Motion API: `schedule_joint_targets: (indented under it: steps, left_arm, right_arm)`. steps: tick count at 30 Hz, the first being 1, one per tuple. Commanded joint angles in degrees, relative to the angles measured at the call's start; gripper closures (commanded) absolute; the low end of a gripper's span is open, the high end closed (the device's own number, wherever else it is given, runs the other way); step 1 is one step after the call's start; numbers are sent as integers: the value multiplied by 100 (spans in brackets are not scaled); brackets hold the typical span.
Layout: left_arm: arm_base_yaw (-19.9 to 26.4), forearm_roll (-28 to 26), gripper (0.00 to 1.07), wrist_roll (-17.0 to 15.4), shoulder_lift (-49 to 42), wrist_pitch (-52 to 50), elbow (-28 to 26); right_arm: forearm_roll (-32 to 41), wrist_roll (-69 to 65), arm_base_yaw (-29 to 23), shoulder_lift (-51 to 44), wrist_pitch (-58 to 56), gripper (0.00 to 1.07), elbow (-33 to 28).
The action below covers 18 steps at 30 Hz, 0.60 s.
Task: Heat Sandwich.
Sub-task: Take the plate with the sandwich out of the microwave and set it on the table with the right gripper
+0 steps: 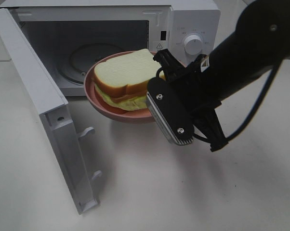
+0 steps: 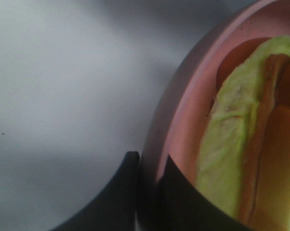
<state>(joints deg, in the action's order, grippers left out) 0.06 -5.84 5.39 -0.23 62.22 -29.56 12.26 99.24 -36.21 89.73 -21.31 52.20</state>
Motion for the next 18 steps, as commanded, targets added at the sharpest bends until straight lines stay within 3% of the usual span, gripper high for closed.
schedule_joint_targets:
  steps: [1, 12, 18]
  left_arm:
    - [-6, -11, 9, -34, -29, -63, -6]
    - [-6, -11, 9, -34, -29, -63, -6]
    - [-6, -11, 9, -34, -29, -63, -6]
  right_arm:
    - [23, 0, -11, -441, 206, 107, -321]
    - [17, -178, -11, -1782, 183, 107, -1518]
    - [-29, -275, -11, -2343, -11, 107, -1891]
